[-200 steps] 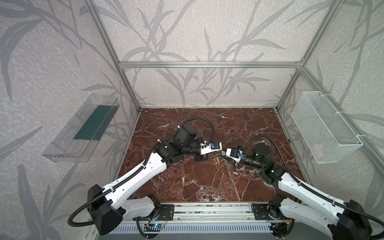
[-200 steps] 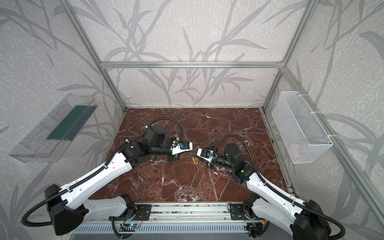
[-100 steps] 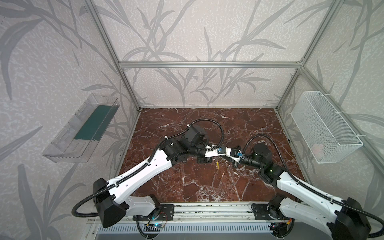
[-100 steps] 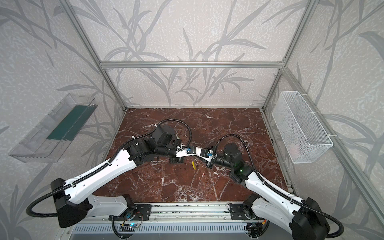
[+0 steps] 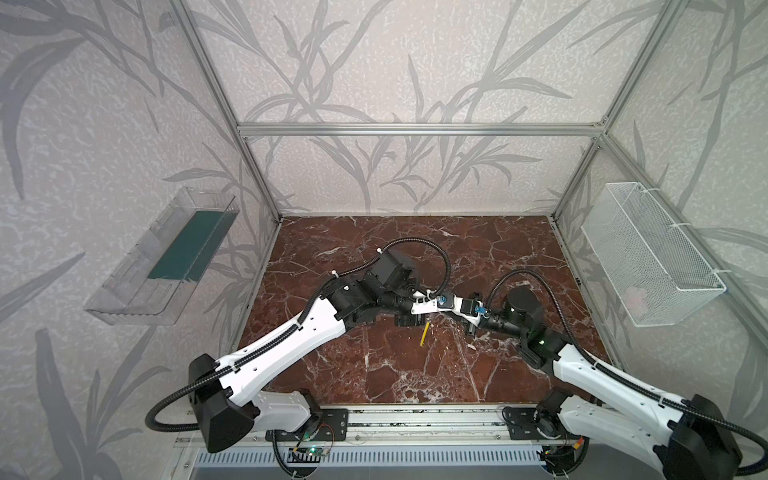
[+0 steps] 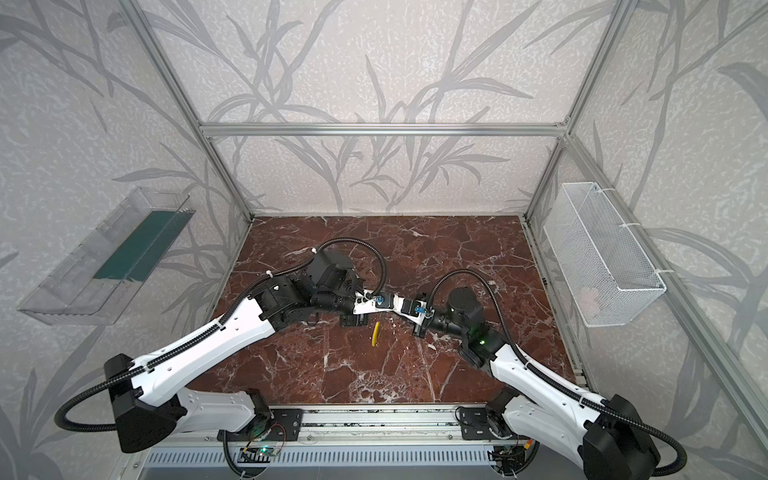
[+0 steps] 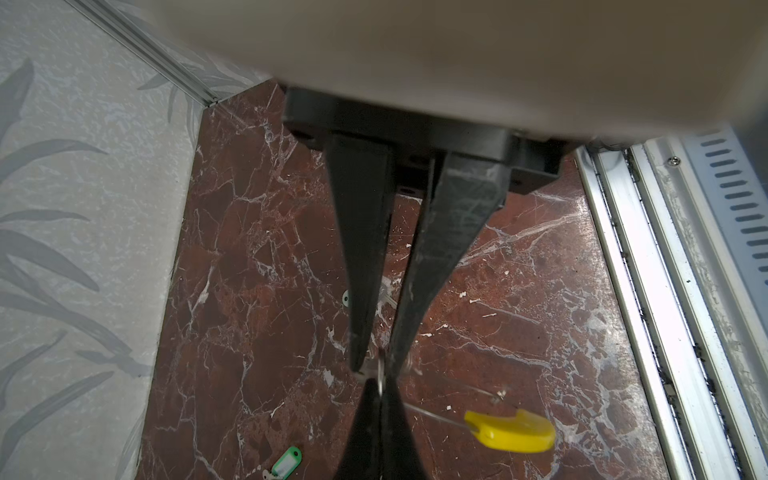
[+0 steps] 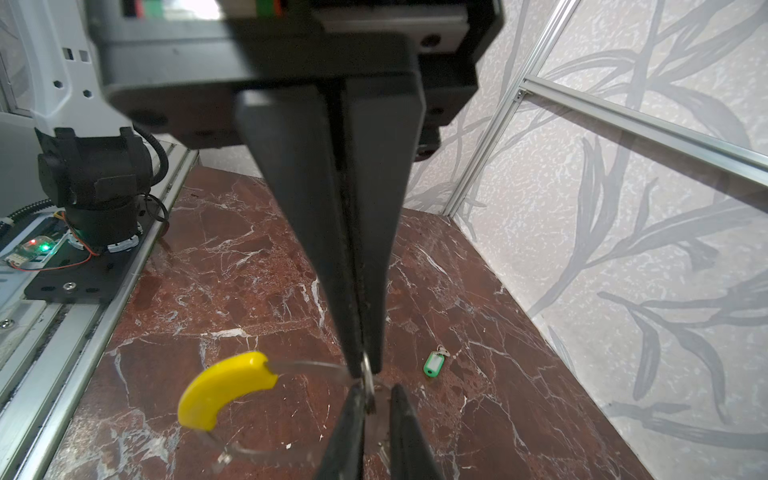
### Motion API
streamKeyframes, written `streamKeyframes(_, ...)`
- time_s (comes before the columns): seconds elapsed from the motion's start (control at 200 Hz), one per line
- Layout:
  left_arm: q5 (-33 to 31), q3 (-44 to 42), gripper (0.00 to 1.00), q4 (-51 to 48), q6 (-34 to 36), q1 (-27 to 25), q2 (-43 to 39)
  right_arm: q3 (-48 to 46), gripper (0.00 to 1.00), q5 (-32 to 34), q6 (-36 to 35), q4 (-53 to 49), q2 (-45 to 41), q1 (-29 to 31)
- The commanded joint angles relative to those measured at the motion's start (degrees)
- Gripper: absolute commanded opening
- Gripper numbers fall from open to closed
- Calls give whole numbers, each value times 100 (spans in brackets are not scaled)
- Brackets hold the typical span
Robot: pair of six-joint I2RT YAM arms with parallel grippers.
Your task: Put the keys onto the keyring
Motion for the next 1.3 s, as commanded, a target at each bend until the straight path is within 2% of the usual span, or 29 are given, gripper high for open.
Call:
streamKeyframes(0.0, 20, 143, 0, -252, 211, -67, 80, -47, 15, 32, 168, 440, -41, 19)
streamKeyframes(0.075, 29, 150, 0, -249, 202, -62, 76, -45, 12, 23, 177, 455, -34, 23)
streamKeyframes(0.17, 21, 130, 0, -237, 193, -62, 69, -83, 0, 23, 202, 517, -39, 23)
streamKeyframes(0.23, -11, 63, 0, -110, 75, -58, 22, -120, 0, 58, 244, 568, -33, 19)
streamKeyframes(0.295, -83, -138, 18, 210, -160, -8, -145, -198, 0, 72, 350, 730, -42, 14)
streamKeyframes(0.365, 272, -590, 33, 828, -488, 246, -477, -320, 0, 42, 611, 1076, -51, -24)
streamKeyframes(0.47, 640, -1710, 46, 2403, -958, 538, -1202, -412, 0, -172, 934, 1559, 17, -55)
streamKeyframes(0.525, 682, -2239, 49, 3249, -1249, 621, -1492, -392, 0, -326, 1024, 1644, 46, -60)
streamKeyframes(0.65, 1010, -2764, 45, 3986, -1829, 788, -1779, -390, 0, -509, 1153, 1783, 66, -58)
streamKeyframes(0.875, 1504, -3209, 38, 5004, -2478, 797, -1739, -277, 0, -775, 1062, 1704, 142, -60)
streamKeyframes(0.99, 1672, -3243, 30, 5098, -2597, 796, -1729, -242, 0, -763, 1008, 1637, 151, -60)
streamKeyframes(1.294, 1912, -3160, 22, 4903, -2579, 793, -1632, -179, 0, -803, 992, 1659, 212, -60)
